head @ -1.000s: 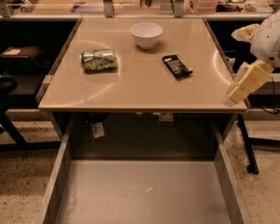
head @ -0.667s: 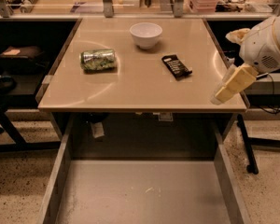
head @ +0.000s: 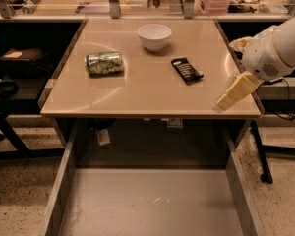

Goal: Place rxbar chocolate into top drawer

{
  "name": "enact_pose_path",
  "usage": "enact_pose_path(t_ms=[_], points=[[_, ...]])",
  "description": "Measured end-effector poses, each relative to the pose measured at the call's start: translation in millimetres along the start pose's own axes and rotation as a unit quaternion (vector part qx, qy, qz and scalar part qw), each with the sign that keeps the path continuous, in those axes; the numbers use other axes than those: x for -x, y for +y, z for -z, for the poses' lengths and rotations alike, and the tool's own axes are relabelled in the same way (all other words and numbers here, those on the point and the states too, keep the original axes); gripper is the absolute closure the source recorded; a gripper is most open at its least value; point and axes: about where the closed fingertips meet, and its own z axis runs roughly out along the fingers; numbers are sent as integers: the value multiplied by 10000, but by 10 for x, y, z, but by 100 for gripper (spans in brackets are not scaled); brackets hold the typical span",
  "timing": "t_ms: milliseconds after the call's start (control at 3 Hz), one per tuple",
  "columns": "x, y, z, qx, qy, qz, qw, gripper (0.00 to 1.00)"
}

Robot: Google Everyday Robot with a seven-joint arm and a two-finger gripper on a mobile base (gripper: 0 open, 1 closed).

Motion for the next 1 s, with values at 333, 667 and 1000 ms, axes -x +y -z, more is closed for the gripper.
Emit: enact_pose_path(t_ms=[333, 667, 1000], points=[[-167, -99, -414, -42, -99, -534, 9985, 0], [-164, -345, -764, -113, -436, -1157, 9923, 0], [-46, -522, -964, -176, -636, -1399, 9880, 0]])
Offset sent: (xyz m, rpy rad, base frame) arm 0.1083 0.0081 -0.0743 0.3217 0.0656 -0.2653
